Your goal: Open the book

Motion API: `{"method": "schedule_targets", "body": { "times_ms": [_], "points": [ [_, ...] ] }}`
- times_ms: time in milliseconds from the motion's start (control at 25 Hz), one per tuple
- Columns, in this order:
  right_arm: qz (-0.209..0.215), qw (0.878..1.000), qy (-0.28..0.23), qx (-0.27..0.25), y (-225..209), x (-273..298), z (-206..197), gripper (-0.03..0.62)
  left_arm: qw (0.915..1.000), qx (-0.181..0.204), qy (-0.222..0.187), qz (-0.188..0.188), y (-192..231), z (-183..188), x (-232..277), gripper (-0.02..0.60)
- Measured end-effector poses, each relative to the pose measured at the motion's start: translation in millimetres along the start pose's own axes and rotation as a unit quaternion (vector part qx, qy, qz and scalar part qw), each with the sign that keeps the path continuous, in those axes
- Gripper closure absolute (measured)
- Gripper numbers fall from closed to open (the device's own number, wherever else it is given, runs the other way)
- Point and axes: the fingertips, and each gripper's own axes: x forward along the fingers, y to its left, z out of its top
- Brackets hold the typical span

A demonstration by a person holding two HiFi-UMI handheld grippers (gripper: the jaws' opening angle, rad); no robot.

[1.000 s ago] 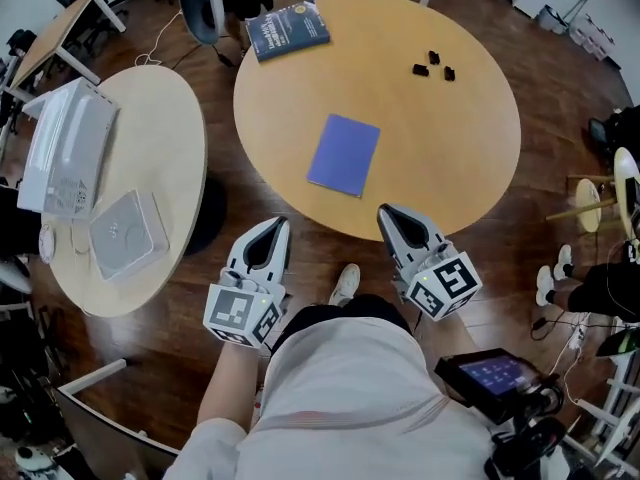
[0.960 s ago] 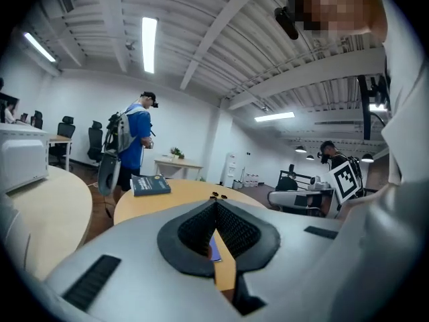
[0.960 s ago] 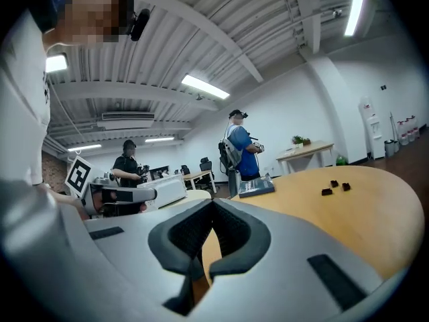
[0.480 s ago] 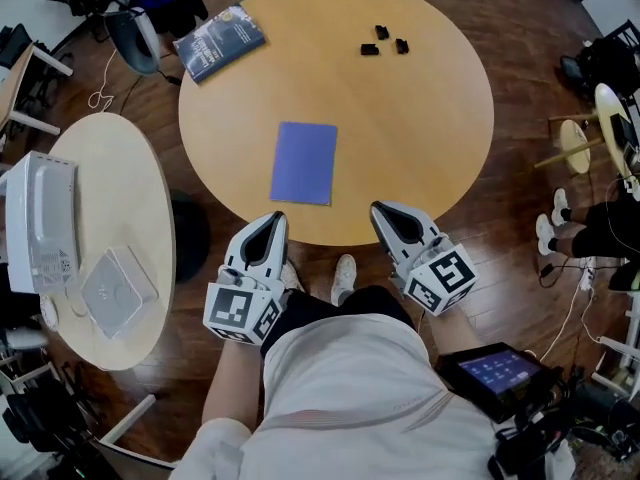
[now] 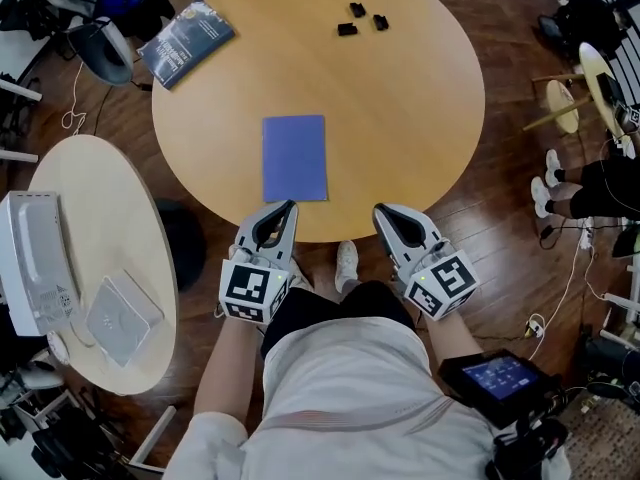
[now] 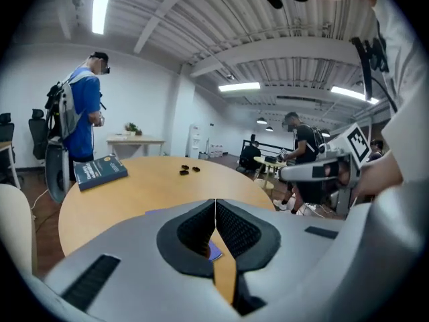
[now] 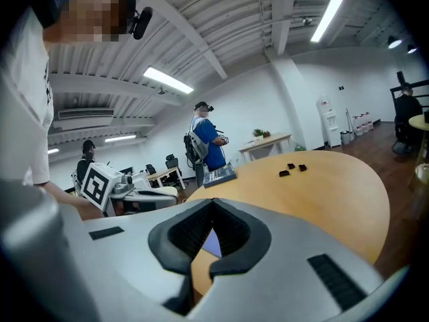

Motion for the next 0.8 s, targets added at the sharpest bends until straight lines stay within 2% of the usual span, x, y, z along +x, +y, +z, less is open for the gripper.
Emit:
{"method": "schedule_targets", "body": {
  "times_ms": [160,400,640,800],
  "points": [
    [-0.008,1.0,0.017,0.01,-4,-1,-17,0.597,0.9967,0.039,0.071,-0.011,1,-44,32,0.569],
    [-0.01,0.999,0.034,0.019,-14,-5,-36,0.597,0.9871,0.09,0.13,-0.02,-8,-85,71,0.551],
    [-0.008,0.999,0.048,0.024,-28,-9,-49,0.597,0.9677,0.164,0.186,-0.046,-25,-122,111,0.49],
    [-0.016,0.997,0.062,0.035,-32,-8,-67,0.597,0.9543,0.208,0.21,-0.045,-23,-144,125,0.486]
  ]
}}
